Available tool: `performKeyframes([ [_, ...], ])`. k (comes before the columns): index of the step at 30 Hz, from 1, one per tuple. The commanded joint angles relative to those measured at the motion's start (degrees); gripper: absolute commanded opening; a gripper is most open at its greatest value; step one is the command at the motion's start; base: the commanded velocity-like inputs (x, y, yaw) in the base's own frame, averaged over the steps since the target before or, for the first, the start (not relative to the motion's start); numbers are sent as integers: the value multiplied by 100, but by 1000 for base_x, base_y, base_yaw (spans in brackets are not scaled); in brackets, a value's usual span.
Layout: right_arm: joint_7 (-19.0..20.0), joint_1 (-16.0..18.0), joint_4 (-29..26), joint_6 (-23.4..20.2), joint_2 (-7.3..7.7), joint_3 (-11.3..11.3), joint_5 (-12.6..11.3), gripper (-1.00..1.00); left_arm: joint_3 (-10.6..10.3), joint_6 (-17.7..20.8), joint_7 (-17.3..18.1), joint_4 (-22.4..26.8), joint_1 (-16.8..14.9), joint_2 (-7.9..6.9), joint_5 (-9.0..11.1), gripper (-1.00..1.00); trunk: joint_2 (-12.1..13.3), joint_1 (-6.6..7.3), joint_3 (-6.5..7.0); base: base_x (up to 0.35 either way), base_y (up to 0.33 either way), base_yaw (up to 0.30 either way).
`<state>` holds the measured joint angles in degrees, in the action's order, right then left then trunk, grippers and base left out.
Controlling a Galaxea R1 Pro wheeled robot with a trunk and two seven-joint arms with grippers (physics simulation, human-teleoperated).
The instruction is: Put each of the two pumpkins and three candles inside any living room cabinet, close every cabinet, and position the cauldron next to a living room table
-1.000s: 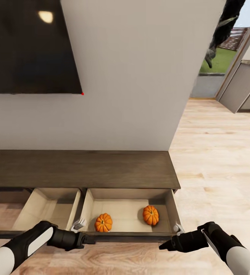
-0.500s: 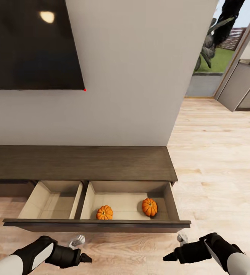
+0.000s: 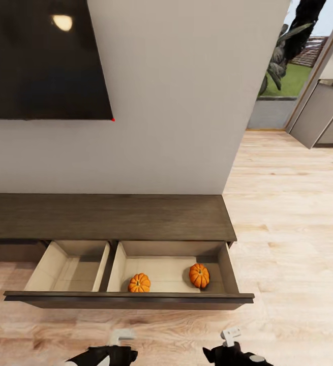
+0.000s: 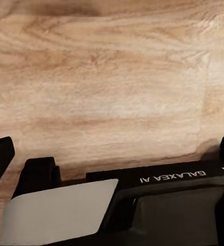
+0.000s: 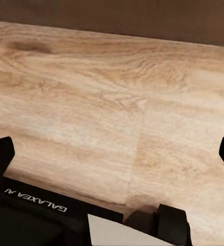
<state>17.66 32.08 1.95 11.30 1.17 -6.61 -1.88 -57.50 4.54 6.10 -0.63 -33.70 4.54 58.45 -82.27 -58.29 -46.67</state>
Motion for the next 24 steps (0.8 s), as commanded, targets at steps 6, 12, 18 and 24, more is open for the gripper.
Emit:
performKeyframes([
  [6,-807,-120,-2,853,-205,3,-7,100,28,-713,-1224,-77,126,91,32,100,0,0,0,0,0,0],
  [12,-1170,-132,-1,1092,-222,2,-13,100,51,-1086,-1390,-127,137,57,695,100,0,0,0,0,0,0],
  [18,-1227,-132,3,1102,-218,7,-17,100,55,-1651,-1383,-122,260,47,853,100,0,0,0,0,0,0],
  [24,-1419,-178,-17,1095,-294,7,-18,100,47,-1735,-1395,-115,284,45,847,100,0,0,0,0,0,0],
])
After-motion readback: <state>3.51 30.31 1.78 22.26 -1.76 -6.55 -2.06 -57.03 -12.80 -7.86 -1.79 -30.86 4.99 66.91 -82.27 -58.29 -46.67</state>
